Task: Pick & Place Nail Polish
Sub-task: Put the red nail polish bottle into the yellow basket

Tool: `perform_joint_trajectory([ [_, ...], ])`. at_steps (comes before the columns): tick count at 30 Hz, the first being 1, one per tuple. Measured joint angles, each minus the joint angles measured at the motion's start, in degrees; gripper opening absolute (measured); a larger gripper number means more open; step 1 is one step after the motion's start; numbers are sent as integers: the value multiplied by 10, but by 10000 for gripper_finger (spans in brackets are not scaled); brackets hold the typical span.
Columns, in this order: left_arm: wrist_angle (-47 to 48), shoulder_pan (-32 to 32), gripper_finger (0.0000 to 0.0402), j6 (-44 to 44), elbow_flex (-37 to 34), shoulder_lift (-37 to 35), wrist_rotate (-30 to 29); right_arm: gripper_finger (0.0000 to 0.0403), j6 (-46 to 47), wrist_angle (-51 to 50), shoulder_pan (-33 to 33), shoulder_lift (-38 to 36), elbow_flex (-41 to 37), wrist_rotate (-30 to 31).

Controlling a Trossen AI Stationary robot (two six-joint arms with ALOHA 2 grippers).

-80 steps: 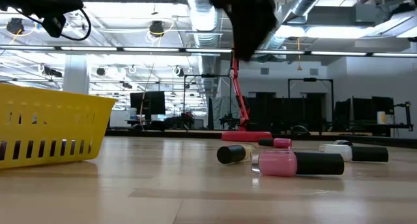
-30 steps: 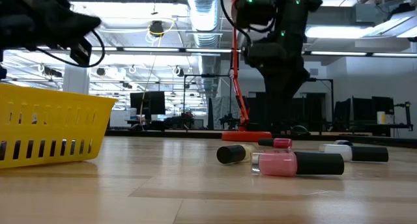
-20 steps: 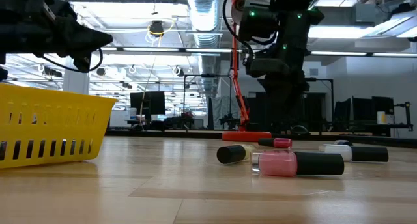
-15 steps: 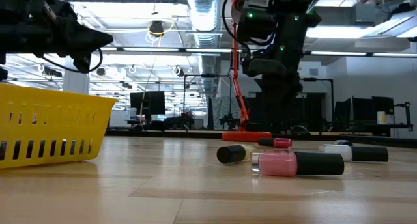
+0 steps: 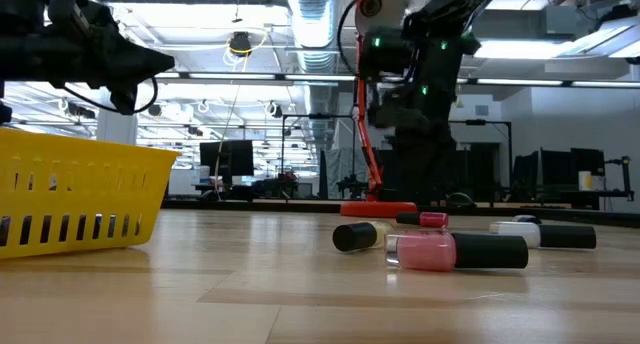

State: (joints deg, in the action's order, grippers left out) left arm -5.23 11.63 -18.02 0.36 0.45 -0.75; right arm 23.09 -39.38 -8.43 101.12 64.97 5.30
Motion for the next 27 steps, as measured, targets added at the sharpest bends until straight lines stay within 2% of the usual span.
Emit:
perform_joint_trajectory([
  [6,-1,-8,2,-10,0,4,-14,240,-7,-8,17,65,3,-25],
  [14,-4,-8,5,-23,0,15,-10,230,-8,-8,24,95,22,-29],
  [17,-4,-8,5,-24,0,18,-9,199,0,-11,23,96,26,-32],
  [24,-5,-8,8,-24,0,20,-9,82,29,-20,18,97,27,-42],
  [27,-7,-8,8,-24,0,20,-9,44,38,-20,18,97,26,-43],
])
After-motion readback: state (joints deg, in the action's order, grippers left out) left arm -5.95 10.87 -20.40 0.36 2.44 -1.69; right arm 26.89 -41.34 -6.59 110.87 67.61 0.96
